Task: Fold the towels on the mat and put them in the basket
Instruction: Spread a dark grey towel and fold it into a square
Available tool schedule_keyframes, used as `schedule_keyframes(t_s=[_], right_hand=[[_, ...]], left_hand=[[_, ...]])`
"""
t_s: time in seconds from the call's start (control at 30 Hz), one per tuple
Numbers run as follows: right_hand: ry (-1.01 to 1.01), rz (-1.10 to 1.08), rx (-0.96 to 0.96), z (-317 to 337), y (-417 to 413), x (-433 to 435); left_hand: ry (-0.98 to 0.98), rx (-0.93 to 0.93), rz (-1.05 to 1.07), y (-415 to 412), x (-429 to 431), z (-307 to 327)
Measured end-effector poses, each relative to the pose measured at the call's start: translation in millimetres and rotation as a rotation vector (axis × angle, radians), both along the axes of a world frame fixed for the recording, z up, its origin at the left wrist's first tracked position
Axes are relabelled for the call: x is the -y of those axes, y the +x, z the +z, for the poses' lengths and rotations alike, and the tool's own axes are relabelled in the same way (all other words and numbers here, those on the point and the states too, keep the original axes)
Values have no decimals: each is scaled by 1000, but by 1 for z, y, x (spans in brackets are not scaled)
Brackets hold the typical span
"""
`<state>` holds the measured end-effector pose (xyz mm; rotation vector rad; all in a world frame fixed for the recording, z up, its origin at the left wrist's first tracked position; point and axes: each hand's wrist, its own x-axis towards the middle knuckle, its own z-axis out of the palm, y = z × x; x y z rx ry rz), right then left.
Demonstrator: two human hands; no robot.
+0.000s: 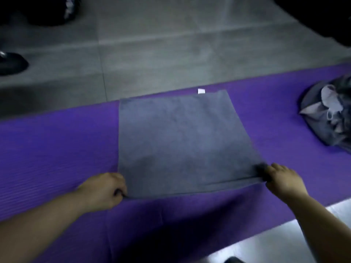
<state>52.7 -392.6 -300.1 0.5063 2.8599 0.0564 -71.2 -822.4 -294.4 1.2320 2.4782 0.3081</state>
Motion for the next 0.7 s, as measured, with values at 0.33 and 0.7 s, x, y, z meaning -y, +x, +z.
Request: schedule_keyframes(t_s=[0.33, 0.7], right_hand=[[-482, -749, -267, -53, 38, 2], [-618, -728, -523, -39, 5, 35]], left_hand=[[-137, -121, 55, 26, -28, -58], [85, 198, 523, 6, -86, -49]])
